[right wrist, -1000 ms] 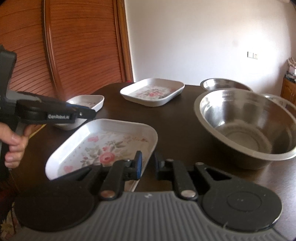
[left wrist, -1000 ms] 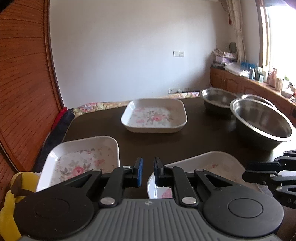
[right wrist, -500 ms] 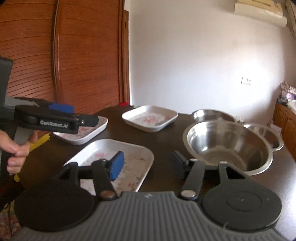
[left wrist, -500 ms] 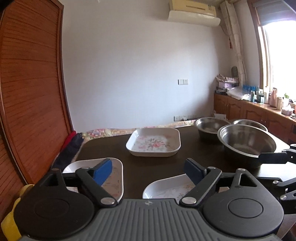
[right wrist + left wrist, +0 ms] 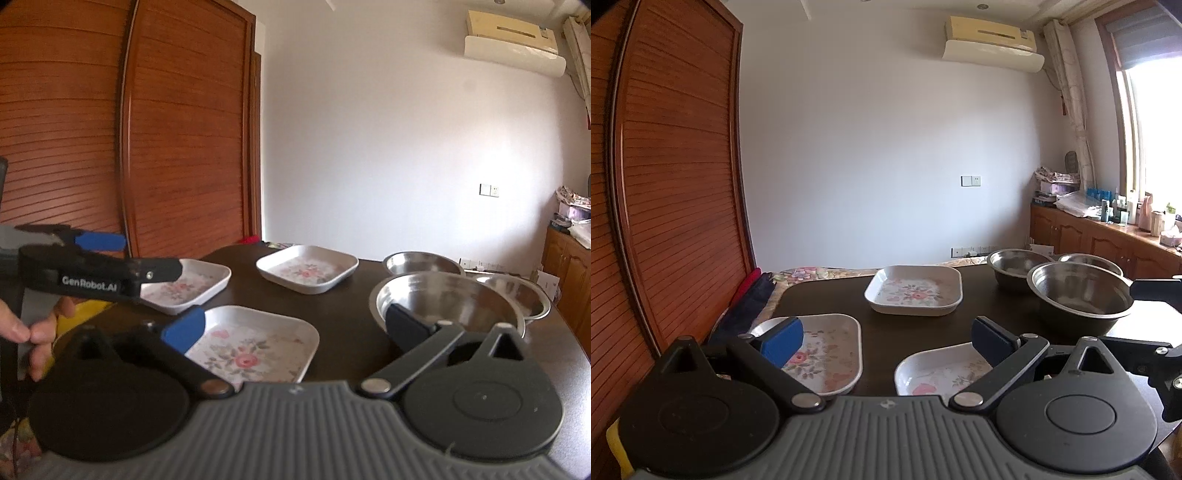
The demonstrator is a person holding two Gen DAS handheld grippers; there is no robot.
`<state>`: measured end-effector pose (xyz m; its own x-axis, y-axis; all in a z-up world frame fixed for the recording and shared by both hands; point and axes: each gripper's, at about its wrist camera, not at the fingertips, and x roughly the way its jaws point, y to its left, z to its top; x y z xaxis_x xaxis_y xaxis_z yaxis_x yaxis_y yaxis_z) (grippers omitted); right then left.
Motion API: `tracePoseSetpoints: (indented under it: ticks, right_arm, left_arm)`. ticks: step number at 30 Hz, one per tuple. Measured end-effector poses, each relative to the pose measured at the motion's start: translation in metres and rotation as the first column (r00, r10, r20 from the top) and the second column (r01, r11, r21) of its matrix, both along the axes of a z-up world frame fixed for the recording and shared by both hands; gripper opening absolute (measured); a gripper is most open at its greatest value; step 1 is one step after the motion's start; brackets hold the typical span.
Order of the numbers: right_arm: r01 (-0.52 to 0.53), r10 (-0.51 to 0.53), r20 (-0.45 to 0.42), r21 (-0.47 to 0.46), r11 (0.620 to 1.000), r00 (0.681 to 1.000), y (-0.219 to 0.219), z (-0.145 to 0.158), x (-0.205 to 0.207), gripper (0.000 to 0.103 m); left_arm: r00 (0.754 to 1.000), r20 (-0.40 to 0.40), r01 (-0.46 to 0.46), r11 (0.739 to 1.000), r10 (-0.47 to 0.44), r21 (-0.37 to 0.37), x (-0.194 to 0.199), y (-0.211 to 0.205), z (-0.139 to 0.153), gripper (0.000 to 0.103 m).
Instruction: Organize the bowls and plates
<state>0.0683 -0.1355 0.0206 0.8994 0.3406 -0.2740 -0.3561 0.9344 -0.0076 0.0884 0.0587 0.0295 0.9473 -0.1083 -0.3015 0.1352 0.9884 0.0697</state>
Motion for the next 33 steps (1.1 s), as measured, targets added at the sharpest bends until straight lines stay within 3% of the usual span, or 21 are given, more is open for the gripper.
tracePoseSetpoints:
  ticks: [7, 16, 18, 20, 26, 33]
  right_arm:
    - [-0.055, 0.055, 0.000, 0.000, 0.999, 0.999, 0.017, 0.017, 0.011, 0.103]
    - [-0.146, 0.146, -0.083, 0.015, 0.989, 0.986, 0.056, 0.034, 0.062, 0.103]
    - [-0.162, 0.162, -0.101, 0.011, 0.987, 0.982, 0.067, 0.035, 0.070, 0.098]
    - [-0.173, 0.172, -0.140, 0.005, 0.985, 0.975, 0.080, 0.033, 0.081, 0.079]
    - [-0.194, 0.193, -0.240, 0.018, 0.981, 0.951, 0.107, 0.021, 0.111, 0.052]
    - [-0.184, 0.186, -0.345, 0.040, 0.982, 0.920, 0.126, 0.011, 0.148, 0.048]
  left_arm:
    - [1.000, -0.019, -0.019, 1.000, 0.019, 0.023, 0.021, 0.028, 0.009, 0.103]
    - [0.996, -0.089, 0.024, 0.998, -0.019, 0.056, 0.070, 0.070, 0.014, 0.100]
    - [0.992, -0.119, 0.045, 0.997, -0.038, 0.056, 0.083, 0.079, 0.013, 0.093]
    - [0.988, -0.145, 0.053, 0.997, -0.044, 0.057, 0.094, 0.087, 0.011, 0.088]
    - [0.975, -0.217, 0.058, 0.997, -0.047, 0.042, 0.126, 0.112, -0.001, 0.079]
    - [0.951, -0.306, 0.032, 0.999, -0.032, -0.005, 0.164, 0.140, -0.021, 0.078]
